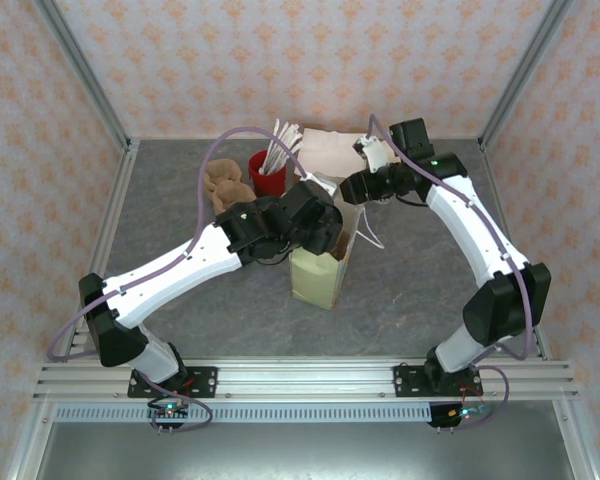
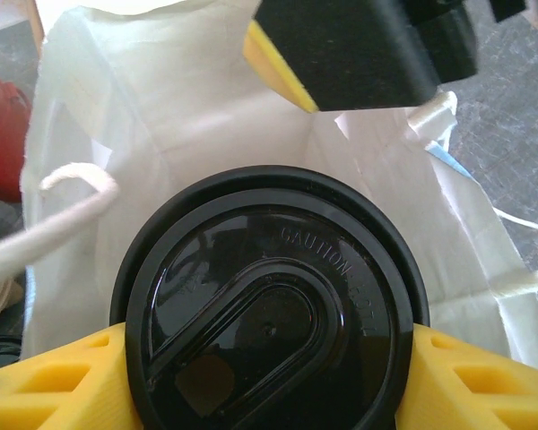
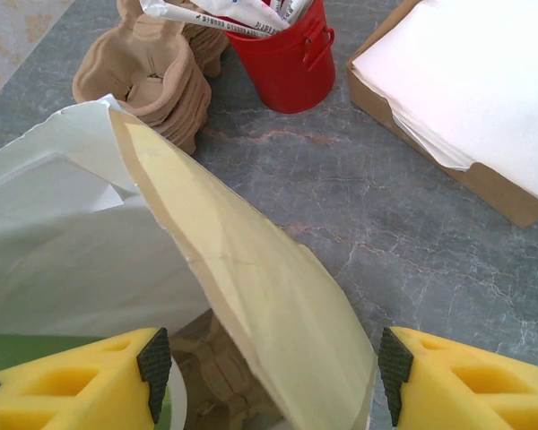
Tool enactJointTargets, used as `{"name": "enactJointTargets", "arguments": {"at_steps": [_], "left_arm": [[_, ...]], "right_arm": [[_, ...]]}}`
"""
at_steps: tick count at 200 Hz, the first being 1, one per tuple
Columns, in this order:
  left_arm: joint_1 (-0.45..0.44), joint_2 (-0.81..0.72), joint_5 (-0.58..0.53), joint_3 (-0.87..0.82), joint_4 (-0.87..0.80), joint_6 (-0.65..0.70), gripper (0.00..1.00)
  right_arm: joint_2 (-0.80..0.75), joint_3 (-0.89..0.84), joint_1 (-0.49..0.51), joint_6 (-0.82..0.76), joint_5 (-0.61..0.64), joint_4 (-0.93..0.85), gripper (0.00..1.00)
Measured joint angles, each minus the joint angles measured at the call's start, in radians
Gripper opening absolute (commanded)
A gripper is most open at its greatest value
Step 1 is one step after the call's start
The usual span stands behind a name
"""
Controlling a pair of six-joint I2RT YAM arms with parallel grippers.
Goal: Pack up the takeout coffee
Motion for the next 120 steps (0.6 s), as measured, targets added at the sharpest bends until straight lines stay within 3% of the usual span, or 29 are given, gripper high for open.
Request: {"name": "enactJointTargets", "arguments": {"at_steps": [13,38,53,64,72,120], "left_arm": [[0.000,0.000,0.005,0.000,0.000,0.000,0.63],[0.000,0.000,0.006,0.000,0.000,0.000,0.63],[0.001,0.000,0.006,0.000,0.000,0.000,0.63],[0.003,0.000,0.006,0.000,0.000,0.000,0.63],[0.006,0.000,0.006,0.000,0.000,0.000,0.63],[0.018,-0.001,-0.004,0.000,0.000,-0.002,0.61]], "right_arm": [[0.012,0.011,0.000,-0.017,-0.004,-0.003,0.62],[0.031,0.033,0.000,-0.043,-0.020,-0.007,0.47],[0.045,0.050,0.000,-0.049,-0.029,-0.011,0.29],[0.055,0.066,0.000,-0.059,-0.039,-0.017,0.08],[0.062,0.078,0.000,-0.055,-0.050,-0.023,0.00],[0.060,0.098,0.002,-0.061,-0.117,-0.030,0.00]]}}
